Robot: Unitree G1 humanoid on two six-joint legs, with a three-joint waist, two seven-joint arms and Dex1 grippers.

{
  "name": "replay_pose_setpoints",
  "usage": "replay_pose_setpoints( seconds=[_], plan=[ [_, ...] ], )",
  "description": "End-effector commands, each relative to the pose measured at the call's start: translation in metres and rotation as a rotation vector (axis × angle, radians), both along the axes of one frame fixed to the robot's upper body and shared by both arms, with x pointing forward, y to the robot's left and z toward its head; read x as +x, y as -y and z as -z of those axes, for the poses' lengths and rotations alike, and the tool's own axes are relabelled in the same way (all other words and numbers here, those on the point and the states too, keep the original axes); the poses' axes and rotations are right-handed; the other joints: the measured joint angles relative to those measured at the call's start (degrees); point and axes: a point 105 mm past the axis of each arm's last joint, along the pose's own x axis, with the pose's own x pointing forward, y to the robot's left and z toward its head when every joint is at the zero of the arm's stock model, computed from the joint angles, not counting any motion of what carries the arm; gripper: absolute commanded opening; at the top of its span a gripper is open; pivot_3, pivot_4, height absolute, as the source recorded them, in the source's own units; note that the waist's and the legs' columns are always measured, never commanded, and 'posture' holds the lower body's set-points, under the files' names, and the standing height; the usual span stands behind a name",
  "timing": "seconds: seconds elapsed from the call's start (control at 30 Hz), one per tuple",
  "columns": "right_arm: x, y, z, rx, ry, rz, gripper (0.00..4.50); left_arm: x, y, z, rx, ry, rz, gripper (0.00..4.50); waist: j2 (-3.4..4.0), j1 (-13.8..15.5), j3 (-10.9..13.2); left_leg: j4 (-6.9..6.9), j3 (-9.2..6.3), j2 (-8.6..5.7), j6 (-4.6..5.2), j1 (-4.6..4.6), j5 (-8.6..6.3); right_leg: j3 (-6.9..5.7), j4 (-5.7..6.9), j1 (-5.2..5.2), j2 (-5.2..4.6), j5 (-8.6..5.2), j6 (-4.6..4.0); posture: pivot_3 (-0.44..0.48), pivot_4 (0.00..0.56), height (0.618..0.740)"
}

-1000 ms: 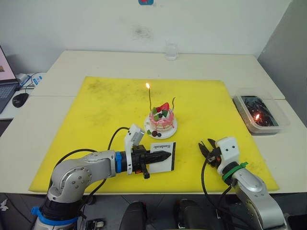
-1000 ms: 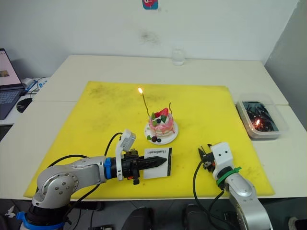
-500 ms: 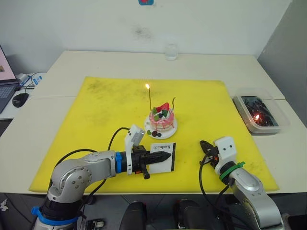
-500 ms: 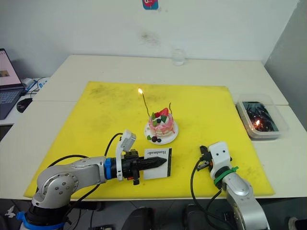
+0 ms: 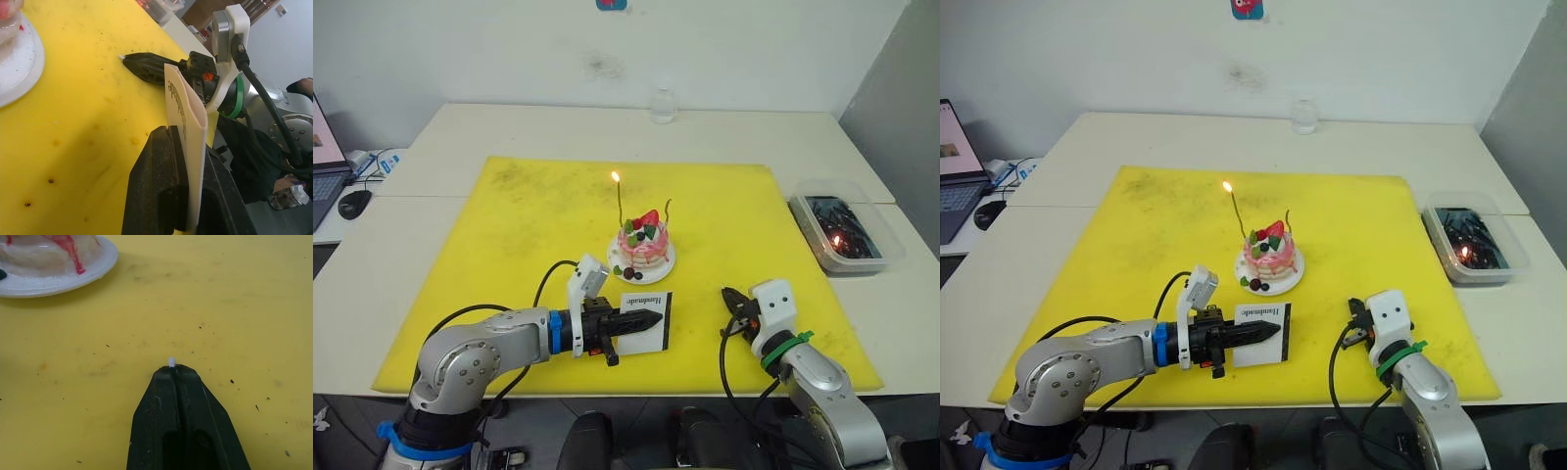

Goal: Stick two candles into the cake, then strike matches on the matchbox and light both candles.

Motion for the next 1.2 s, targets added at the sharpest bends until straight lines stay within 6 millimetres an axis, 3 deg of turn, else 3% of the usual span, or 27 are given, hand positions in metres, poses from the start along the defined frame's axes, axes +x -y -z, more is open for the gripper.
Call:
replay_pose_setpoints(
  seconds=[0.03, 0.33, 0.53, 0.7, 1.2],
  plan=[
    [-0.004, 0.001, -0.007, 0.004, 0.020, -0.013, 0.05, -0.001, 0.003, -0.006, -0.018, 0.026, 0.017, 0.00, 0.00, 0.00, 0.00, 0.00, 0.00, 0.00, 0.00, 0.00, 0.00, 0.00, 0.00, 0.00, 0.00, 0.00, 0.00, 0.000, 0.150, 0.740],
    [-0.022, -0.008, -0.058, -0.099, 0.122, -0.233, 0.05, 0.006, 0.008, -0.008, -0.022, 0.032, 0.006, 0.00, 0.00, 0.06, 0.01, 0.03, 0.00, -0.01, 0.00, 0.00, 0.00, -0.01, 0.01, 0.00, 0.00, 0.02, 0.03, 0.000, 0.150, 0.740],
    [-0.042, -0.028, -0.090, -0.242, 0.177, -0.521, 0.05, 0.016, 0.014, -0.009, -0.017, 0.045, 0.001, 0.00, 0.00, 0.07, 0.01, 0.04, -0.02, -0.04, 0.00, 0.00, 0.00, -0.02, -0.01, 0.03, 0.04, 0.03, 0.05, 0.000, 0.150, 0.740],
    [-0.050, -0.037, -0.094, -0.359, 0.170, -0.664, 0.05, 0.020, 0.018, -0.010, -0.019, 0.053, 0.002, 0.00, -0.03, 0.08, 0.02, 0.02, -0.04, -0.06, 0.00, -0.02, 0.00, -0.04, -0.05, 0.03, 0.09, 0.02, 0.04, 0.000, 0.150, 0.740],
    [-0.048, -0.049, -0.078, -0.474, 0.136, -0.719, 0.05, 0.017, 0.021, -0.014, -0.040, 0.036, 0.048, 0.00, -0.04, 0.13, 0.02, 0.04, -0.02, -0.06, 0.00, -0.03, 0.00, -0.02, -0.04, 0.03, 0.09, 0.03, 0.05, 0.000, 0.150, 0.740]
  ],
)
